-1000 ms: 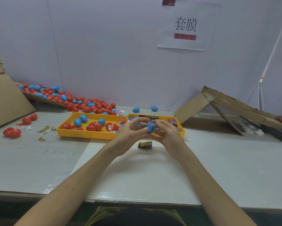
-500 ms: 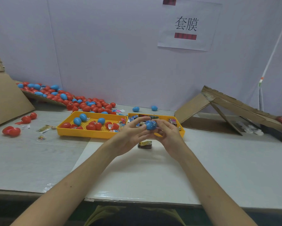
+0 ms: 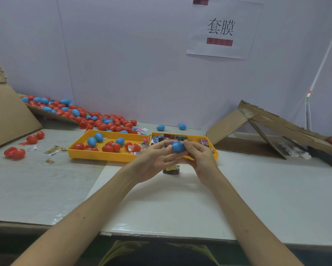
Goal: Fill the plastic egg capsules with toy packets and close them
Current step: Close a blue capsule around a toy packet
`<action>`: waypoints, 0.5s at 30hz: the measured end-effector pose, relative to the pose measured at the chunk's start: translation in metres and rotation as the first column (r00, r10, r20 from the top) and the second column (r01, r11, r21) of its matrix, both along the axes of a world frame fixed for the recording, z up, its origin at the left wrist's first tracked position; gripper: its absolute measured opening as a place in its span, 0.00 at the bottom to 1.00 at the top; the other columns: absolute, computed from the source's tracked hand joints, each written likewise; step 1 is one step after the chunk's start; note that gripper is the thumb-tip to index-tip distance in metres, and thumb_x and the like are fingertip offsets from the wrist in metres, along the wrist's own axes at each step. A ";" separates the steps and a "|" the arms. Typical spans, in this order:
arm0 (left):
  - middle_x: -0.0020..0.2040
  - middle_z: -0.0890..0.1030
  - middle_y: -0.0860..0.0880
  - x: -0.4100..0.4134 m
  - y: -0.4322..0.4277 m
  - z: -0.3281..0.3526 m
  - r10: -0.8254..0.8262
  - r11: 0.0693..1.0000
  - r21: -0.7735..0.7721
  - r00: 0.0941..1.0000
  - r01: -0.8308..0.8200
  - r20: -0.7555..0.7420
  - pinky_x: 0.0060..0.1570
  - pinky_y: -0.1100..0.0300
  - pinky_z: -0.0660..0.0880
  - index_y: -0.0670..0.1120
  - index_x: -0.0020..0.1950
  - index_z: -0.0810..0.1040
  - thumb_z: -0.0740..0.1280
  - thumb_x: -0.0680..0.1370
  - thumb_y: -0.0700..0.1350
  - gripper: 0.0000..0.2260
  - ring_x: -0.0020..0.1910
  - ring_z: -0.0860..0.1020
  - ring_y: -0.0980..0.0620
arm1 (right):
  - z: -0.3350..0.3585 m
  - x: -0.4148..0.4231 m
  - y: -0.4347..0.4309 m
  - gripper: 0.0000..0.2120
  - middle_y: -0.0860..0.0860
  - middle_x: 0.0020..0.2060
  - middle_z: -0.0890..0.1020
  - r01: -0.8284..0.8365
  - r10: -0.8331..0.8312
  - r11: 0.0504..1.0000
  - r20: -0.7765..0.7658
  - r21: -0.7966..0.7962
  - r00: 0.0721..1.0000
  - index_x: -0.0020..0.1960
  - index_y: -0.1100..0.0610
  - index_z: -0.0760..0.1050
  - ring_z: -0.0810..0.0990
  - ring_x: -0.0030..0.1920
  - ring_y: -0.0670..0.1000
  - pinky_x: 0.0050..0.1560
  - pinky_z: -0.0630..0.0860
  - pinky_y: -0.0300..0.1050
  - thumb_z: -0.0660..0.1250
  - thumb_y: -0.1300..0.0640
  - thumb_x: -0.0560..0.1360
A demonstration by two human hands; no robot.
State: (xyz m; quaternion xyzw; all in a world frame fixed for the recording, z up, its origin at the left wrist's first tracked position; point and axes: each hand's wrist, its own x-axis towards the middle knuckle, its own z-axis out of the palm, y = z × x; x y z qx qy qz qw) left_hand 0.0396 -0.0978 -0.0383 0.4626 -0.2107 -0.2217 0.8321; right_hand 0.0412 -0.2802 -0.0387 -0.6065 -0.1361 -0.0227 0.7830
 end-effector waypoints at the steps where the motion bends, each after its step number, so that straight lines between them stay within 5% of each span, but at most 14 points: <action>1: 0.68 0.79 0.40 0.000 0.000 -0.001 0.004 1.000 0.001 1.000 -0.004 0.001 0.65 0.52 0.77 0.42 0.73 0.69 0.66 0.81 0.42 0.20 0.69 0.77 0.43 | 0.001 0.000 0.000 0.18 0.59 0.50 0.86 0.005 -0.005 1.000 -0.005 -0.007 1.000 0.54 0.61 0.83 0.85 0.52 0.56 0.46 0.83 0.48 0.70 0.49 0.73; 6: 0.69 0.78 0.42 0.001 0.003 -0.001 -0.002 0.999 -0.035 1.000 0.002 0.012 0.62 0.52 0.78 0.42 0.72 0.70 0.62 0.85 0.44 0.16 0.70 0.76 0.44 | 0.000 0.000 0.000 0.16 0.57 0.55 0.85 -0.027 0.027 1.000 0.008 0.012 1.000 0.61 0.61 0.80 0.84 0.57 0.56 0.48 0.83 0.50 0.70 0.55 0.76; 15: 0.69 0.79 0.42 0.002 -0.001 -0.002 0.000 0.993 0.117 1.000 0.001 -0.008 0.68 0.47 0.73 0.50 0.71 0.76 0.61 0.84 0.54 0.18 0.69 0.77 0.43 | -0.003 0.002 0.002 0.11 0.54 0.50 0.87 0.036 -0.035 0.998 0.019 -0.055 0.999 0.58 0.60 0.82 0.85 0.53 0.53 0.46 0.82 0.45 0.70 0.58 0.77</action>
